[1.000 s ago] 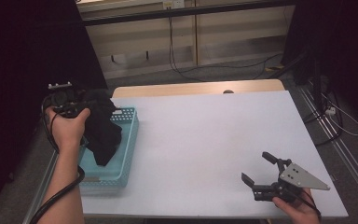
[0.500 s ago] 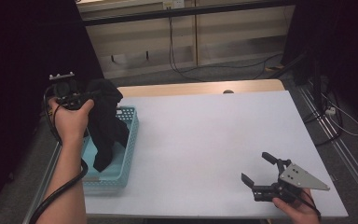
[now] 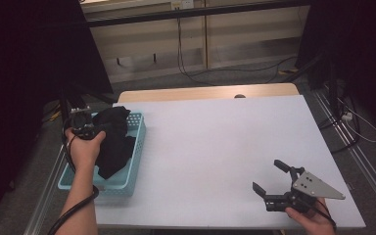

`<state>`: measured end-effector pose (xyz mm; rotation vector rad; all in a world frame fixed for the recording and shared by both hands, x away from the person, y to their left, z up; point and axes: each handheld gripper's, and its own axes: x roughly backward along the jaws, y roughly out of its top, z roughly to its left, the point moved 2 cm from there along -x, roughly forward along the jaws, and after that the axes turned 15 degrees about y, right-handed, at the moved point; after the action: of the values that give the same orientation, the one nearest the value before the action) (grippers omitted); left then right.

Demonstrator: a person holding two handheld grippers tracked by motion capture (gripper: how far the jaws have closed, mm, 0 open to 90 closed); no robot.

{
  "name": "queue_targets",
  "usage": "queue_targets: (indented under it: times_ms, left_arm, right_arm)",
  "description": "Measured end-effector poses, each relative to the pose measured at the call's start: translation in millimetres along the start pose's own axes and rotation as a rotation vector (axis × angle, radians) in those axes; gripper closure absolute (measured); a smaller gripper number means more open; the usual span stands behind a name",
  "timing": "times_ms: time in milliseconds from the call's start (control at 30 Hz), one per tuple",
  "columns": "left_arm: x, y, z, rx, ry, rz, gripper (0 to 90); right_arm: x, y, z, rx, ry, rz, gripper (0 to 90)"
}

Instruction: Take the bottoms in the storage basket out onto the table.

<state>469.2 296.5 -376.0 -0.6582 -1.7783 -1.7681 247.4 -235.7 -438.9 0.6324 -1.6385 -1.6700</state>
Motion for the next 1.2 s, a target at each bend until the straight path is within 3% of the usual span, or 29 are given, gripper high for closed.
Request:
queue_targets:
  times_ms: [100, 133, 167, 200, 267, 300, 333, 433, 500, 533, 600, 667, 733, 767, 900, 1000, 1200]
  left_arm:
    - [-12.0, -16.8, 4.7, 0.0, 0.016, 0.032, 71.7]
    - [-17.6, -26.1, 5.7, -0.071, 0.027, 0.058, 69.8]
    - [-19.8, -29.9, 5.8, -0.101, 0.038, 0.061, 67.7]
    - [-22.5, -33.1, 4.8, -0.112, 0.043, 0.047, 61.7]
    - [-27.2, -38.2, 4.9, -0.158, 0.046, 0.072, 38.5]
    - [-27.2, -38.2, 4.9, -0.158, 0.046, 0.072, 31.8]
    - [-30.7, -41.9, 4.8, -0.192, 0.067, 0.072, 25.3]
    - [-36.2, -50.5, 4.3, -0.224, 0.068, 0.136, 11.1]
    - [-37.4, -53.3, 4.6, -0.234, 0.066, 0.138, 8.5]
    - [-41.6, -60.0, 5.3, -0.229, 0.074, 0.184, 7.1]
    - [-47.4, -67.9, 8.1, -0.157, 0.063, 0.214, 4.1]
    - [-49.2, -70.8, 8.8, -0.146, 0.047, 0.189, 0.0]
    - [-49.8, -71.3, 9.3, -0.163, 0.047, 0.188, 0.0]
    - [-51.4, -71.6, 7.4, -0.141, 0.049, 0.178, 0.0]
    - [-52.7, -71.4, 6.0, -0.147, 0.069, 0.178, 0.0]
    - [-53.3, -71.3, 4.2, -0.129, 0.072, 0.17, 0.0]
    - [-52.4, -74.0, 1.1, -0.143, 0.095, 0.163, 0.2]
  right_arm:
    - [-0.5, -0.2, 0.1, 0.001, 0.002, 0.001, 0.9]
    - [-0.7, -0.2, 0.6, 0.002, 0.003, 0.003, 0.8]
    - [-0.8, -0.2, 0.7, 0.002, 0.003, 0.003, 0.9]
    - [-0.9, -0.3, 0.8, 0.002, 0.003, 0.004, 0.9]
    - [-1.1, -0.5, 0.9, 0.003, 0.004, 0.006, 0.9]
    - [-1.1, -0.5, 0.9, 0.003, 0.004, 0.006, 0.9]
    - [-1.1, -0.4, 1.1, 0.004, 0.006, 0.006, 0.8]
    - [-0.9, -0.1, 1.7, 0.003, 0.008, 0.004, 0.8]
    - [-0.8, -0.2, 1.7, 0.002, 0.008, 0.005, 0.8]
    - [-0.8, -0.3, 1.4, 0.002, 0.008, 0.005, 0.8]
    - [-0.8, -0.3, 1.5, 0.002, 0.009, 0.005, 0.8]
    - [-0.6, -0.2, 1.9, 0.001, 0.011, 0.004, 0.7]
    - [-0.4, -0.1, 2.0, 0.003, 0.012, 0.004, 0.8]
    - [-0.4, -0.2, 2.1, 0.002, 0.013, 0.004, 0.8]
    - [-0.5, -0.3, 2.1, 0.004, 0.014, 0.006, 0.8]
    - [-0.2, 0.1, 2.1, 0.007, 0.015, 0.004, 0.8]
    - [-1.3, -0.2, 1.7, 0.002, 0.013, 0.006, 0.8]
